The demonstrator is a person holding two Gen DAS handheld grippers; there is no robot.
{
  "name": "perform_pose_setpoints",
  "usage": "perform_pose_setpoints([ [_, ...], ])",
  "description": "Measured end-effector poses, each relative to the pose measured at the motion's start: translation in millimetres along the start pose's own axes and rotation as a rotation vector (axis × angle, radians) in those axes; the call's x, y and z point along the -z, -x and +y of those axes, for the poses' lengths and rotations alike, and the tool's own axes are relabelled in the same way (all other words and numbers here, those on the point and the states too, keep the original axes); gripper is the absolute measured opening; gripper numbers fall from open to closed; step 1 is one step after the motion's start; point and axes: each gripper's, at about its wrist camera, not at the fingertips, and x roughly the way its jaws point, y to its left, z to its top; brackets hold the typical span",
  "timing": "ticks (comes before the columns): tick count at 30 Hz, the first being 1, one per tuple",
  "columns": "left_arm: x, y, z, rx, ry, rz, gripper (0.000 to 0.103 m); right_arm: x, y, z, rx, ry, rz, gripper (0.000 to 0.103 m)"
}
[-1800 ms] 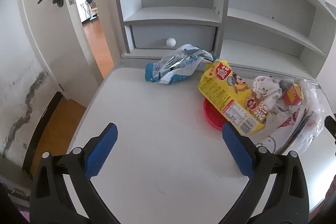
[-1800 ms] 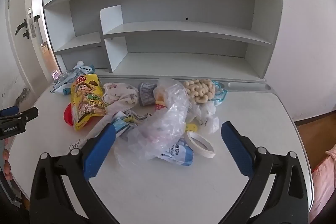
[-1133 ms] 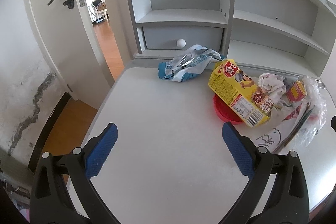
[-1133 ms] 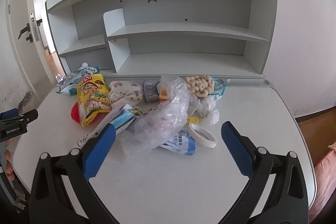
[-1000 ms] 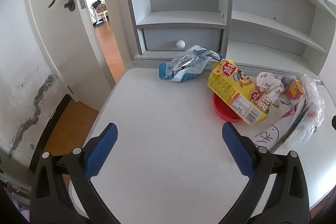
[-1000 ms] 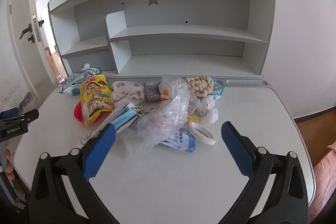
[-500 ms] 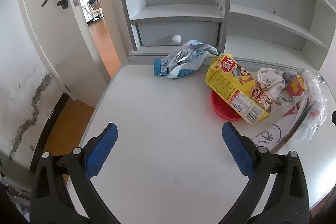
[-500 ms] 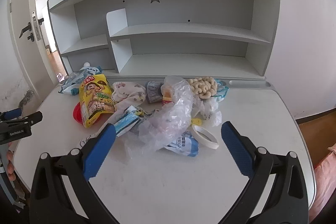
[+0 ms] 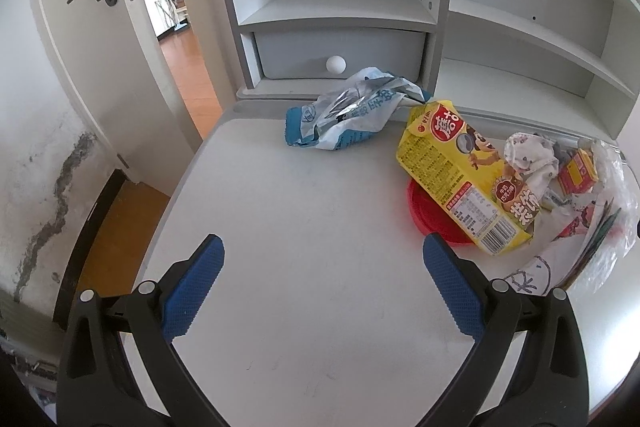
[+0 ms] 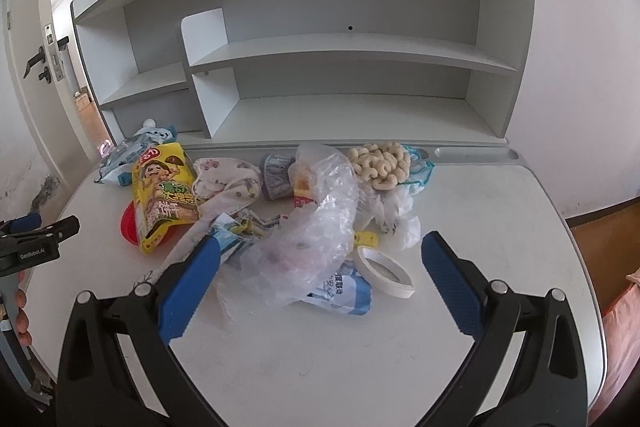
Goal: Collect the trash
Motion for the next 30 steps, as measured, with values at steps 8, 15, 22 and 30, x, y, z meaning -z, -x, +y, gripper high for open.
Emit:
perform_pose_setpoints([
  [8, 4, 4, -1, 0.001, -0.006, -0.002, 0.097, 3, 4, -1, 0.004, -0.006, -0.013, 0.097],
  [15, 1, -1, -4, 0.014, 0.0, 0.011, 0.097, 3, 0, -7, 0.026, -0.011, 0.021, 0.097],
  [22, 2, -5, -6, 0.017, -0.004, 0.02, 0.097, 5, -3, -5, 0.032, 0.002, 0.025, 0.097],
  [30, 1, -4, -3, 0.054, 0.01, 0.019, 0.097, 5, -4, -11, 0.033, -0.029, 0.009, 0.097],
])
